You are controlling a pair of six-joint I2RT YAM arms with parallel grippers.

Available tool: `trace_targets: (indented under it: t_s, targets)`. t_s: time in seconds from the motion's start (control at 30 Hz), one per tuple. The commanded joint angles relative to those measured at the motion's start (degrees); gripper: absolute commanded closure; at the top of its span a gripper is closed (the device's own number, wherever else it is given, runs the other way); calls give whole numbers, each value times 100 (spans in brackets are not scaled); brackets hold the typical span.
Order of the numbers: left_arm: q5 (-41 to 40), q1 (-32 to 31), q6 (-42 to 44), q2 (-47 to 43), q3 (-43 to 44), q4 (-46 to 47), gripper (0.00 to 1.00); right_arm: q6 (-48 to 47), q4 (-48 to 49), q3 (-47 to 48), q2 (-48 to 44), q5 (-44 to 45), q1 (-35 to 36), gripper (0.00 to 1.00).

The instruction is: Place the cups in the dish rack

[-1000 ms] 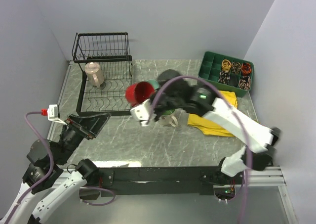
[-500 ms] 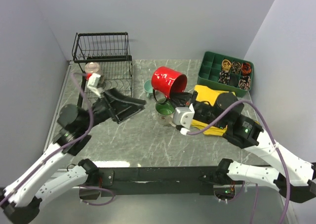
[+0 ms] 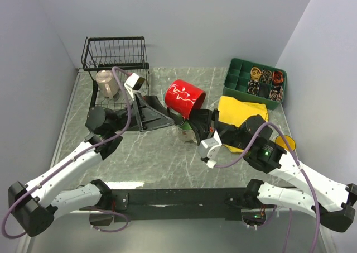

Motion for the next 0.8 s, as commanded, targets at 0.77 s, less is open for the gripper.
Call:
trace_targets:
  t_s: [0.77]
  targets:
    - [892,-9,473,376,797,-562,52,-1418,361,-236,-288,-893,79,100]
